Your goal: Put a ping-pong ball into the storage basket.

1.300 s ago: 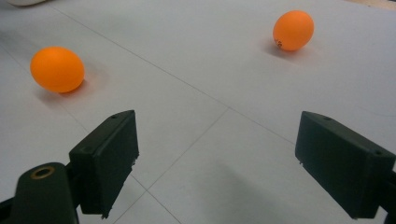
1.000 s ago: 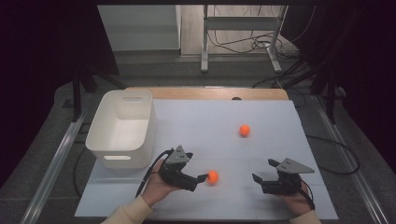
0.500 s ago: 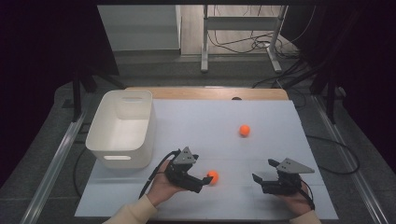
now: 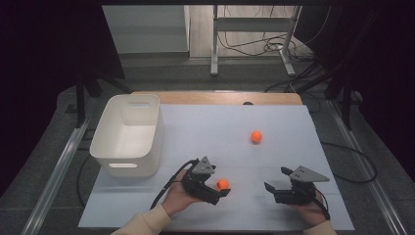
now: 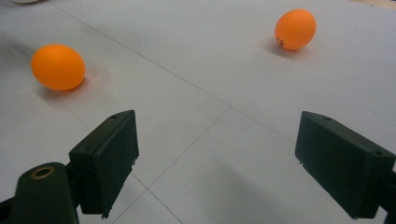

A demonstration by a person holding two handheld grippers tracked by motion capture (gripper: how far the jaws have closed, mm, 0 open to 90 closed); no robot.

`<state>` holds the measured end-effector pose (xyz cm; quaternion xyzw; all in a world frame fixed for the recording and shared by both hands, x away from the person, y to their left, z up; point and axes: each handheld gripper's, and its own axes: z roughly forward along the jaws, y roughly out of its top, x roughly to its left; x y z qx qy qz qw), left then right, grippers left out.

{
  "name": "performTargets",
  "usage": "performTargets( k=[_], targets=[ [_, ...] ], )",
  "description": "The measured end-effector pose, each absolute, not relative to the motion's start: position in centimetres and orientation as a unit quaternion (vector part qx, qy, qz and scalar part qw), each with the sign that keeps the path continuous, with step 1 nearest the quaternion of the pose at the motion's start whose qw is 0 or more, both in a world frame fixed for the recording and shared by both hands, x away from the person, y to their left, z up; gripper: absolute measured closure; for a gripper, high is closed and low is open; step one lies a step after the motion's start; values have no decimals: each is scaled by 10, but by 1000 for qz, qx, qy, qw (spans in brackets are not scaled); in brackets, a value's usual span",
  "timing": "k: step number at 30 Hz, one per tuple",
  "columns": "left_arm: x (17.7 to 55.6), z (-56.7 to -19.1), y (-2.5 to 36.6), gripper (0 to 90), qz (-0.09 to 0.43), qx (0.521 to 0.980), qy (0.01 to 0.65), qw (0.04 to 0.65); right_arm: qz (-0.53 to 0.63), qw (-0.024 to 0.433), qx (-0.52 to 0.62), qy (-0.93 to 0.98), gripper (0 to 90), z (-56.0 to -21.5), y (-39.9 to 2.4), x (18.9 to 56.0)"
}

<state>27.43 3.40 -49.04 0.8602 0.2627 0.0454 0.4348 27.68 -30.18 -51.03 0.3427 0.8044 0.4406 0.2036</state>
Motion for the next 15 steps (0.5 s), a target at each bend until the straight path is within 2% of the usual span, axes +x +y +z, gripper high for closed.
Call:
performTargets(
  k=[15],
  targets=[
    [277, -501, 26, 81, 42, 870, 263, 416, 440, 203, 341, 806, 138, -511, -301, 277]
  ],
)
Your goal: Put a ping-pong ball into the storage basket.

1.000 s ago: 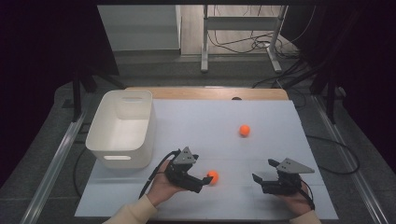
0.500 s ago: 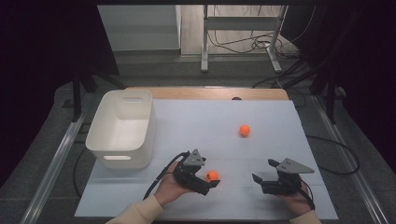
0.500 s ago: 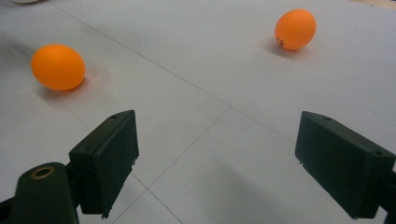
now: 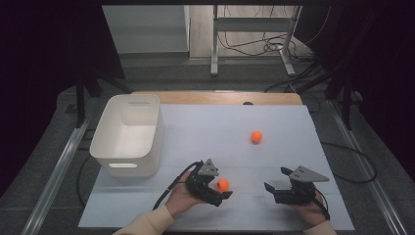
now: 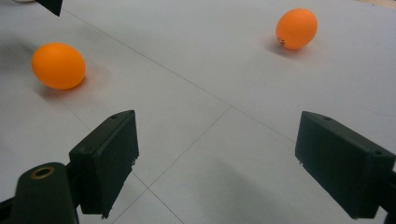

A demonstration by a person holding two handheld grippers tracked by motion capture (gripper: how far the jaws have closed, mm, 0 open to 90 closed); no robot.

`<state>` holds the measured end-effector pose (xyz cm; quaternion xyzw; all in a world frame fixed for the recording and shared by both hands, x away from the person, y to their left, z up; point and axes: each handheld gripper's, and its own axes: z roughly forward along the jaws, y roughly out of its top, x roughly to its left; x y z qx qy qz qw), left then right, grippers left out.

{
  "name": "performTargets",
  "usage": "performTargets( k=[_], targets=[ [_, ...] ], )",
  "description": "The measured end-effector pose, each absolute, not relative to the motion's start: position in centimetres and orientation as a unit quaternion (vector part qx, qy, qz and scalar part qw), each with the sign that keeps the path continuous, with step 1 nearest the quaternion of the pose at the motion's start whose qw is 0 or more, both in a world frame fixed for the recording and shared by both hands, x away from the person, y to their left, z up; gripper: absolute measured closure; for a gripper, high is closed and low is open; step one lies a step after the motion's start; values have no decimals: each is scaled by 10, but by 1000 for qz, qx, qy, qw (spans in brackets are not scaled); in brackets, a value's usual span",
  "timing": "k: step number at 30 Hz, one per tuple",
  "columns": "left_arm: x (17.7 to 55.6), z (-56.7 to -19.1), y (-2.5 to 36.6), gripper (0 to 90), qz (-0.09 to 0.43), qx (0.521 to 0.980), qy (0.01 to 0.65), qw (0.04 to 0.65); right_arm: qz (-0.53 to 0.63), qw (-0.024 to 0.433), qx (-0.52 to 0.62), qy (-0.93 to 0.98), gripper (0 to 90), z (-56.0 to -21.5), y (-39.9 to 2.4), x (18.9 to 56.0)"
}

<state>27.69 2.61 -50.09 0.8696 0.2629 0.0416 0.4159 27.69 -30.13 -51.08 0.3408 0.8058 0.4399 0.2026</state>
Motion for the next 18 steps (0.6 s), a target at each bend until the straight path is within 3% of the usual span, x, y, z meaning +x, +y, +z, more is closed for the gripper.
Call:
performTargets(
  k=[18],
  targets=[
    [284, -517, 16, 82, 36, 884, 267, 382, 439, 202, 341, 807, 138, -511, -301, 277]
  ],
)
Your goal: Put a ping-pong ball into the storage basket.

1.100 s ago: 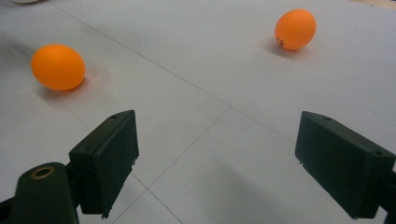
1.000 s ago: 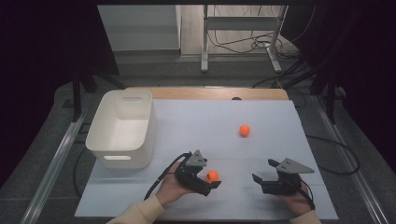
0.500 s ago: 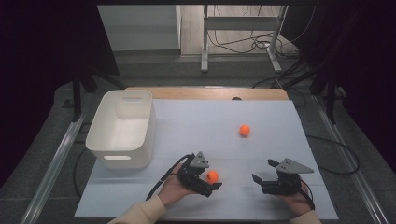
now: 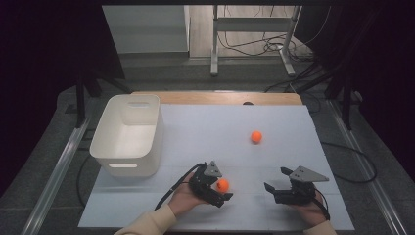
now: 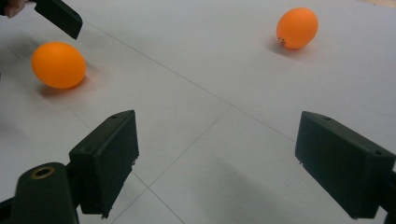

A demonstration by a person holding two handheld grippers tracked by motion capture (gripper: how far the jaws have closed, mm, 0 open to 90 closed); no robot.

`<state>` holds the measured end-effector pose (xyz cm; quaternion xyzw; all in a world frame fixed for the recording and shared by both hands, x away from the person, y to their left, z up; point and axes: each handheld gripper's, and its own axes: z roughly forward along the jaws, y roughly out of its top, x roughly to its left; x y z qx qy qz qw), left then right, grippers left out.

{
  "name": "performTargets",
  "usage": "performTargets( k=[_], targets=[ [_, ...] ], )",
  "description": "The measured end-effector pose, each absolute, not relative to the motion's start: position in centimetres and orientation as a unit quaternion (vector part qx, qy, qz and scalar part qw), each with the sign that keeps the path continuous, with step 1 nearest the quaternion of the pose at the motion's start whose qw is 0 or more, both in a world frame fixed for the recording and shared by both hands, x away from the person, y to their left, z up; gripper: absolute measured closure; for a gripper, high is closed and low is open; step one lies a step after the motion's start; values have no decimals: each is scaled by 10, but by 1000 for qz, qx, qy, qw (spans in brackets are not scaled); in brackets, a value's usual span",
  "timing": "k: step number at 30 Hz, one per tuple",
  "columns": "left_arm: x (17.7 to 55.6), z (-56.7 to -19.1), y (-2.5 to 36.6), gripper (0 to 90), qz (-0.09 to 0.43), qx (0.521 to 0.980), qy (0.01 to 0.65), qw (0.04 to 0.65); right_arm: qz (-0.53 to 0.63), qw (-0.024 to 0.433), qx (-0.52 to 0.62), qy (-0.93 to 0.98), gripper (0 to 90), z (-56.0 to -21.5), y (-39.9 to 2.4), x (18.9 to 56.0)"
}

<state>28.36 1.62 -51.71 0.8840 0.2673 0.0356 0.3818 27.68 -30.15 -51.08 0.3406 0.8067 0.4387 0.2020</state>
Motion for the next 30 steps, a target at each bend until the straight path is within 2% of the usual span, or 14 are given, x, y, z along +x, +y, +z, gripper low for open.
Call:
performTargets(
  k=[8, 22, 30],
  targets=[
    [286, -521, 15, 85, 34, 888, 270, 371, 439, 202, 341, 806, 138, -511, -301, 277],
    [287, -522, 16, 189, 33, 889, 272, 368, 439, 205, 342, 805, 138, -511, -302, 277],
    [288, -522, 16, 308, 31, 889, 270, 368, 439, 204, 342, 805, 138, -511, -302, 277]
  ],
)
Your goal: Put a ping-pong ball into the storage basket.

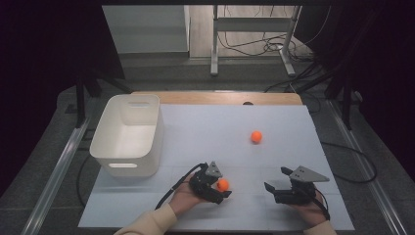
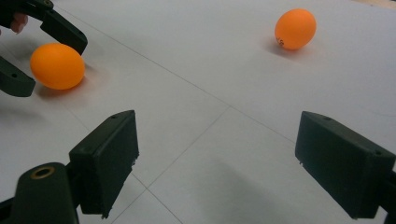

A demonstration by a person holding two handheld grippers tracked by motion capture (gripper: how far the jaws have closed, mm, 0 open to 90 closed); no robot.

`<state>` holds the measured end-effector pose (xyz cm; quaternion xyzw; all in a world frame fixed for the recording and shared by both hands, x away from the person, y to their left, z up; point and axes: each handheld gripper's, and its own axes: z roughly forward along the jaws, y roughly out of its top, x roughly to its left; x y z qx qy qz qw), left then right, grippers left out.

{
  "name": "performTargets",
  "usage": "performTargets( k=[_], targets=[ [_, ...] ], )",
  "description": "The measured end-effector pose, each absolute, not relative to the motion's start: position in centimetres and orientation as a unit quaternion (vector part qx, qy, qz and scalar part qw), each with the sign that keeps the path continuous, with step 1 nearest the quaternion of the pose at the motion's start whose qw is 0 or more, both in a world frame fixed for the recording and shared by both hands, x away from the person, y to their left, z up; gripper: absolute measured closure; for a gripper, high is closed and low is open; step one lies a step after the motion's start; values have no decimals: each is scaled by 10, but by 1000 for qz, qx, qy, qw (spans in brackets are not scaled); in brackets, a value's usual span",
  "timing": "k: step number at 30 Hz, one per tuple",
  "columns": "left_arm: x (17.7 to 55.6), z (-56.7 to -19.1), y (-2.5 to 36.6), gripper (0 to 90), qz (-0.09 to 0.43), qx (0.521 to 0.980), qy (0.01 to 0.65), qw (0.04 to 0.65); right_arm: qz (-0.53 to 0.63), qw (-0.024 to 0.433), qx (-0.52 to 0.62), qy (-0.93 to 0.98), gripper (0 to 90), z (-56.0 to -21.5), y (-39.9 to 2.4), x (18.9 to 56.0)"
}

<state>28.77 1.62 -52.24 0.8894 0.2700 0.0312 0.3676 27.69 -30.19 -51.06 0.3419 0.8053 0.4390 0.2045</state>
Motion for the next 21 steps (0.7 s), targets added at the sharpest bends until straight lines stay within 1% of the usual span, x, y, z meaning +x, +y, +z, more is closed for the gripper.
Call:
performTargets(
  k=[7, 11, 21],
  targets=[
    [289, -523, 17, 405, 37, 890, 271, 365, 439, 205, 342, 805, 138, -511, -302, 277],
    [288, -523, 17, 492, 35, 890, 267, 367, 440, 205, 342, 805, 138, -511, -302, 277],
    [286, -518, 20, 502, 50, 888, 263, 373, 442, 205, 341, 804, 139, -510, -302, 277]
  ],
)
